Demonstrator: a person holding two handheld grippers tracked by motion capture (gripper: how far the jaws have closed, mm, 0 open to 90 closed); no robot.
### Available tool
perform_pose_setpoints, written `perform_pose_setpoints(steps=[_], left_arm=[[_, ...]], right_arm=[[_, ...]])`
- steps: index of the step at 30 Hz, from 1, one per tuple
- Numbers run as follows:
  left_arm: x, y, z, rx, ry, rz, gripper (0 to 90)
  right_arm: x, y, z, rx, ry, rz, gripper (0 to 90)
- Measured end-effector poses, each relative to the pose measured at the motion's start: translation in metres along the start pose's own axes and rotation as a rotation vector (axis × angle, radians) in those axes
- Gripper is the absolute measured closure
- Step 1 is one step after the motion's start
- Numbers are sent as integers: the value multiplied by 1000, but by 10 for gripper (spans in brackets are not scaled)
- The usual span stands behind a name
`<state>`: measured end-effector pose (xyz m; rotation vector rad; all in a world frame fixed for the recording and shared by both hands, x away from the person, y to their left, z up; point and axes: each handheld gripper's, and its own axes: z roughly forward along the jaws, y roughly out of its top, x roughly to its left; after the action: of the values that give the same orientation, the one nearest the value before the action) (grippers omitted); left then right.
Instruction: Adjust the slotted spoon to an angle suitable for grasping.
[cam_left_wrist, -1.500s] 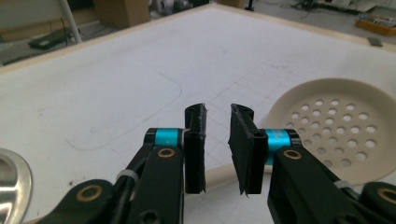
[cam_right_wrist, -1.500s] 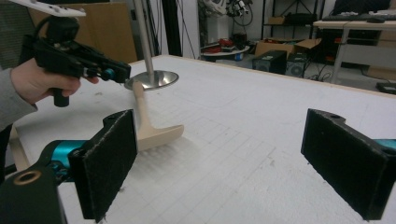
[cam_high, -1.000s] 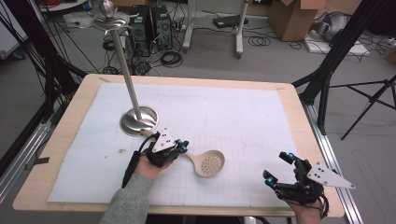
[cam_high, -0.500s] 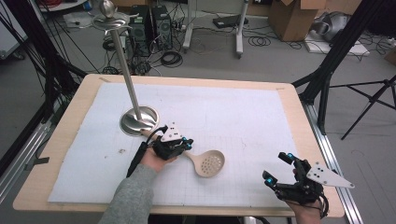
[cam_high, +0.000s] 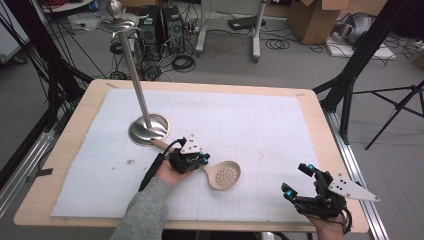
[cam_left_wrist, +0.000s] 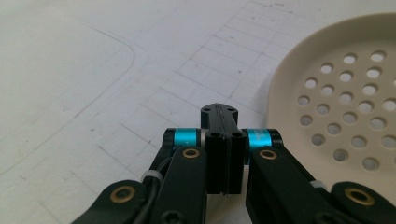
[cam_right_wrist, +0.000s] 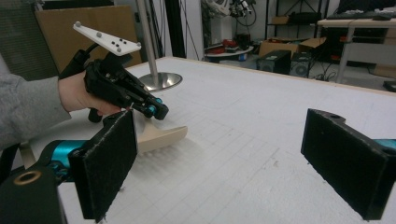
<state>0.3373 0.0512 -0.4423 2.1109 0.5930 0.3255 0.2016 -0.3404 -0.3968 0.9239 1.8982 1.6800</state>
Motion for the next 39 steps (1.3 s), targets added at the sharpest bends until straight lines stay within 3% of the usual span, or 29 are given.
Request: perform_pose_setpoints(steps=[8, 12, 13, 16, 17, 23, 30, 39], left_arm=[[-1, -2, 4, 30, -40, -8, 897], [-1, -3, 3, 33, -41, -20, 898], [-2, -4, 3, 36, -35, -39, 898], [-2, -5, 2, 43, -31, -35, 898], [-2, -5, 1, 47, -39, -58, 899], [-1, -8, -2, 56, -77, -68, 899], [-4, -15, -11, 51, -134, -55, 899], [-16, -30, -35, 49, -155, -1, 899]], right_arm=[[0, 1, -1, -7, 2, 0, 98], [0, 1, -2, -8, 2, 3, 98], [0, 1, -2, -10, 1, 4, 98], [0, 1, -3, -8, 2, 2, 99], [0, 1, -3, -8, 1, 6, 98], [0, 0, -3, -1, 0, 2, 98], [0, -2, -6, 6, -9, 11, 99], [0, -4, -8, 14, -15, 12, 98]])
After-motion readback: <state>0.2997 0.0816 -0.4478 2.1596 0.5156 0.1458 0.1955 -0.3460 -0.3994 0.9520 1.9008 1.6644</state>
